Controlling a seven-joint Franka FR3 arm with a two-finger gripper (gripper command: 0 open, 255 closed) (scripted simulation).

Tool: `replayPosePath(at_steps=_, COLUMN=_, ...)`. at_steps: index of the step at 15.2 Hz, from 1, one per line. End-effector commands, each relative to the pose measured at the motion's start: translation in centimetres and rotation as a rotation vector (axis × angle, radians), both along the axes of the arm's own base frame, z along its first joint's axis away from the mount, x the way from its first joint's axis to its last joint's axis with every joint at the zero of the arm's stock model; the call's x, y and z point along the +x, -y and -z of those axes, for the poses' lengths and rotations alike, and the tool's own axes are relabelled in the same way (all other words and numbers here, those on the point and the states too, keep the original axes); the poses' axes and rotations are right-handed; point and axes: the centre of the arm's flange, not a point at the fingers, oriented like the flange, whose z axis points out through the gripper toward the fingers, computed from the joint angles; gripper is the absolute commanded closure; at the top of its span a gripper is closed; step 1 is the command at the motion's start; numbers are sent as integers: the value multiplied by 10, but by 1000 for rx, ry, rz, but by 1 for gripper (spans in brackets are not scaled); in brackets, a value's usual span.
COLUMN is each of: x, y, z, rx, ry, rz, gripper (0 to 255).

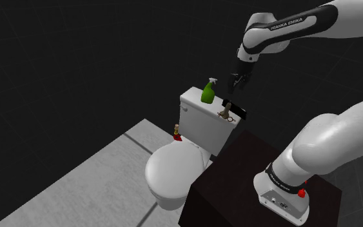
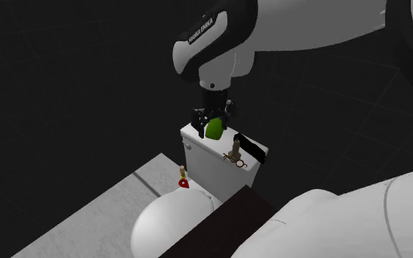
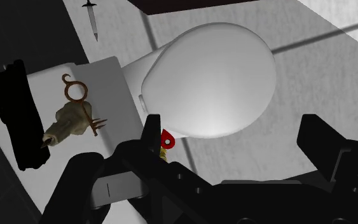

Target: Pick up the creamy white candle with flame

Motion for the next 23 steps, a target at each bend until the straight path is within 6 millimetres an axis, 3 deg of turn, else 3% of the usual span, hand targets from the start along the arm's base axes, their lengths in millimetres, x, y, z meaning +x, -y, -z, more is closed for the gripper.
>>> replayPosePath(at_steps=1, x=6, y=20, z=18, rx=-2, ry=-1, rz=-6, gripper=0)
replayPosePath(at_steps=23, x=96, y=218, z=211, rx=-8, ry=-27, rz=-59, gripper=0)
